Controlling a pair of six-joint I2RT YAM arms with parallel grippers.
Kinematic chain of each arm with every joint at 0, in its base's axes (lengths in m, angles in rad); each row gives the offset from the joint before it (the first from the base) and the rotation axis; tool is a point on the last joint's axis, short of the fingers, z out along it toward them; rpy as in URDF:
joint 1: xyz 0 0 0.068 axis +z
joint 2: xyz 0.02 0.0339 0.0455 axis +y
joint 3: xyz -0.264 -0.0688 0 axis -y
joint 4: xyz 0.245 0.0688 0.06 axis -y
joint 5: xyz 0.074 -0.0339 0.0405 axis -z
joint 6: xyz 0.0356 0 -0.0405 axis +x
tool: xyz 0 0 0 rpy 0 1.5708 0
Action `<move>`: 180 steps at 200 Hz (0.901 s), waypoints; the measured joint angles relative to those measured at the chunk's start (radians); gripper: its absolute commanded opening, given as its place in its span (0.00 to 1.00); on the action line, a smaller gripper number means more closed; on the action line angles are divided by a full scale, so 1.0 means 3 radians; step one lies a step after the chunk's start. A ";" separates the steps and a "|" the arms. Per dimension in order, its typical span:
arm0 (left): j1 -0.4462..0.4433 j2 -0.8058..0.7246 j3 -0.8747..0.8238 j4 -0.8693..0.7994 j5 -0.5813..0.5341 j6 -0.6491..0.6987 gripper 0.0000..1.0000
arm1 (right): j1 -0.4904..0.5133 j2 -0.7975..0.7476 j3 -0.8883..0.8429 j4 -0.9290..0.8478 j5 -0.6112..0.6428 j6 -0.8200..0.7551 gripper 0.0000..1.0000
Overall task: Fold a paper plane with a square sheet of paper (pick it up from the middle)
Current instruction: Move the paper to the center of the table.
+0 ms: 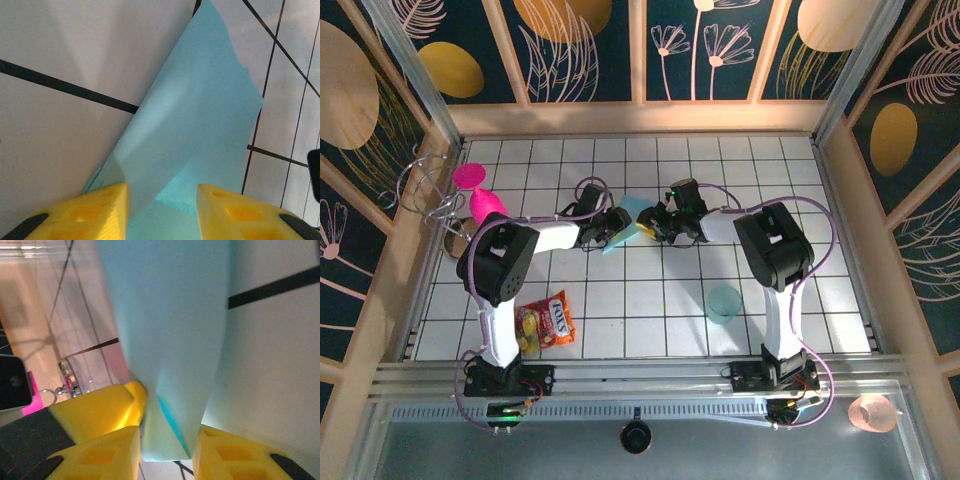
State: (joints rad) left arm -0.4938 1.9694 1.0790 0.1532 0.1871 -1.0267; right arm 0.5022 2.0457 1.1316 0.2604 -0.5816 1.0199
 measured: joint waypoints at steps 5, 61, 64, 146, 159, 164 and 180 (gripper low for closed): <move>0.0000 0.0000 0.0000 0.0000 0.0000 0.0000 0.40 | 0.0000 0.0000 0.0000 0.0024 -0.0010 0.0017 0.29; 0.0000 -0.0011 0.0000 -0.0009 0.0028 0.0001 0.43 | -0.0004 0.0031 0.0000 0.0159 -0.0050 0.0114 0.17; 0.0000 -0.0011 0.0000 -0.0013 0.0028 0.0001 0.43 | -0.0004 0.0034 0.0000 0.0160 -0.0048 0.0128 0.16; -0.0006 -0.0317 -0.0031 -0.0099 0.0025 0.0259 0.50 | -0.0076 -0.0137 -0.0267 0.0169 0.0081 0.0120 0.00; -0.0006 -0.0474 -0.0117 -0.0008 0.0029 0.0343 0.52 | -0.0134 -0.0270 -0.0392 0.0172 0.0131 0.0127 0.00; -0.0008 -0.0530 -0.0160 0.0045 0.0037 0.0376 0.53 | -0.0160 -0.0332 -0.0446 0.0173 0.0146 0.0137 0.00; -0.0019 -0.0688 -0.0328 0.0230 0.0051 0.0481 0.58 | -0.0240 -0.0523 -0.0575 0.0170 0.0193 0.0172 0.00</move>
State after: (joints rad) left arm -0.4995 1.7630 0.9806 0.2222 0.2024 -0.8825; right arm 0.4301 1.8889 0.9592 0.3115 -0.5236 1.0714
